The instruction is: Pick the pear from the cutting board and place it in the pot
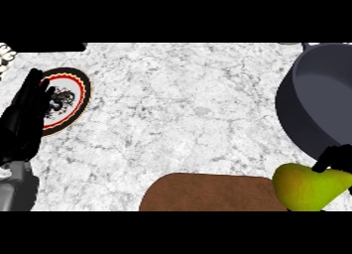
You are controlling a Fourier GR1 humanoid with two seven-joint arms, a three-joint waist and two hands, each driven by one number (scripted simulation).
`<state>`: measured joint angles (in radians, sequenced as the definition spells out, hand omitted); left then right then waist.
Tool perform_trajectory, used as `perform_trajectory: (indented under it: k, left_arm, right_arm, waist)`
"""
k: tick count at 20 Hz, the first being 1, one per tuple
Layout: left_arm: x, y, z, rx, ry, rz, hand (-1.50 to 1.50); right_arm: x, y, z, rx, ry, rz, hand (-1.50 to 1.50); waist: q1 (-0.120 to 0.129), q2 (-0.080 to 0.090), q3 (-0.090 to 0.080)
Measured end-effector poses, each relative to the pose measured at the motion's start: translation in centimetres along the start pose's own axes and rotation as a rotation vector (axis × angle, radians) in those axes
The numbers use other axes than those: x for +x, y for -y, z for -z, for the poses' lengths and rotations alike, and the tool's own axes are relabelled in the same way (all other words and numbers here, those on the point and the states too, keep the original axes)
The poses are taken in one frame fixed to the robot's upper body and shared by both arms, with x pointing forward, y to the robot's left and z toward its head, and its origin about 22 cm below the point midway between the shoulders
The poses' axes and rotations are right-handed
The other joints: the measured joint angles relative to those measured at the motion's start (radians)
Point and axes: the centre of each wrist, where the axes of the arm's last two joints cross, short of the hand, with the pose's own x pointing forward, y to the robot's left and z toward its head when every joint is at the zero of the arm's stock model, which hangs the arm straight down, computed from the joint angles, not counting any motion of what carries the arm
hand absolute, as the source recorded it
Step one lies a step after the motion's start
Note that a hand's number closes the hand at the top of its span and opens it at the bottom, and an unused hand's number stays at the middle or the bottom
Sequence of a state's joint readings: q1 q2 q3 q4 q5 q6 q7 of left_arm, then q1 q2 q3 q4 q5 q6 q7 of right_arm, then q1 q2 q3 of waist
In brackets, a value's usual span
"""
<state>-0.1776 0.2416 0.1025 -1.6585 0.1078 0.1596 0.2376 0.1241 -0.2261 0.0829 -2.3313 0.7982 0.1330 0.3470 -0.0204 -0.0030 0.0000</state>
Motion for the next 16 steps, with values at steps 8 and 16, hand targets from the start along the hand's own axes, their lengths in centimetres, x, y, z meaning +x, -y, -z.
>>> perform_trajectory:
  k: [8, 16]
  left_arm:
    - [-0.1, 0.2, -0.1, -0.009, 0.006, 0.000, 0.00]
    - [-0.1, 0.3, -0.1, -0.023, 0.005, -0.003, 0.00]
  right_arm:
    - [-4.4, 4.2, 2.5, -0.069, -0.063, 0.107, 1.50]
    - [-11.1, 4.8, 6.9, -0.104, -0.116, 0.208, 1.50]
  waist:
    - [0.012, 0.002, 0.000]
    - [0.025, 0.004, 0.001]
